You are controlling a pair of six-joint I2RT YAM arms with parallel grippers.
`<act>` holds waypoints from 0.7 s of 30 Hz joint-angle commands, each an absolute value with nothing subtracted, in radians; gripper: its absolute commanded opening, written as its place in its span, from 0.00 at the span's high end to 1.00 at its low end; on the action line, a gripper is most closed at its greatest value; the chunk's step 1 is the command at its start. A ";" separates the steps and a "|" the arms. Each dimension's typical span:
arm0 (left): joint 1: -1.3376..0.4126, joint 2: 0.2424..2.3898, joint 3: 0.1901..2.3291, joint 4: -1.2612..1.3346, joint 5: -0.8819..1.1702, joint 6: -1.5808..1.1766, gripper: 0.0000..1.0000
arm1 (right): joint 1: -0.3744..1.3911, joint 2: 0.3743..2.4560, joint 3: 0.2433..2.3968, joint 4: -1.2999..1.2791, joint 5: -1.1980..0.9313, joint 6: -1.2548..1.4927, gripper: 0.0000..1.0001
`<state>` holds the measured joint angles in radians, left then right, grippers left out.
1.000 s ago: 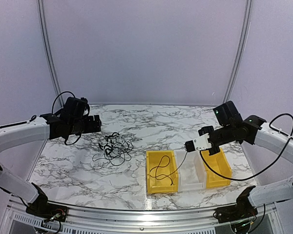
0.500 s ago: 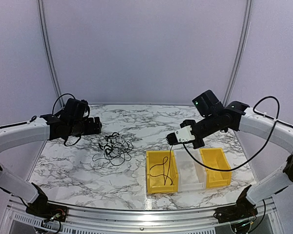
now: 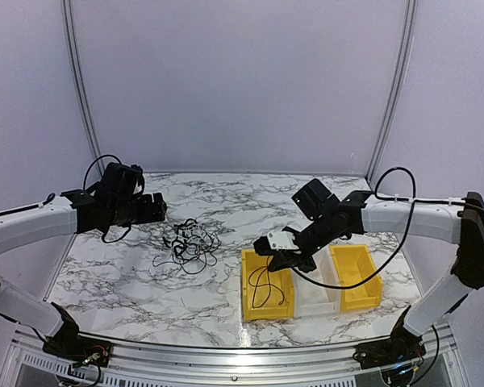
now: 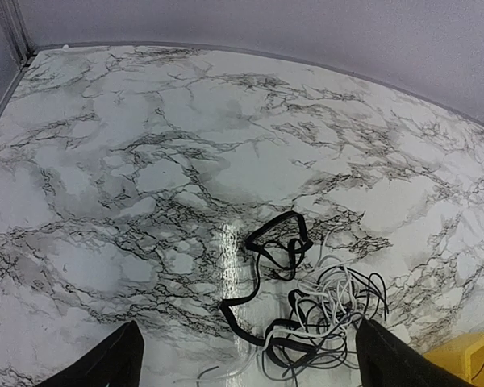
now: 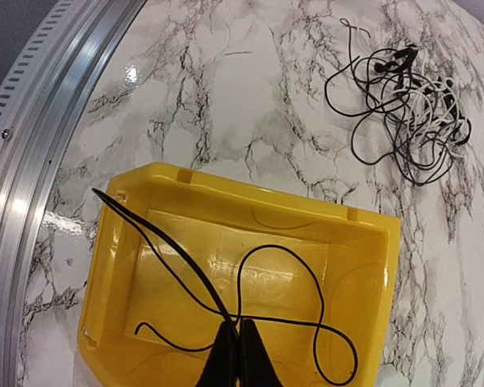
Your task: Untangle the cables
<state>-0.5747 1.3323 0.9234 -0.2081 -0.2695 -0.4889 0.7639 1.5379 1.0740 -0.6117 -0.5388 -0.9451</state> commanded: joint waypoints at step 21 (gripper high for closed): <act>-0.571 1.333 0.900 -0.217 -0.111 -0.484 0.18 | 0.688 1.558 1.218 -0.790 -0.409 -1.086 0.60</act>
<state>-0.5747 1.3235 0.9009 -0.2089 -0.1905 -0.5041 0.7288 1.6207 1.1694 -0.6697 -0.4282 -1.0370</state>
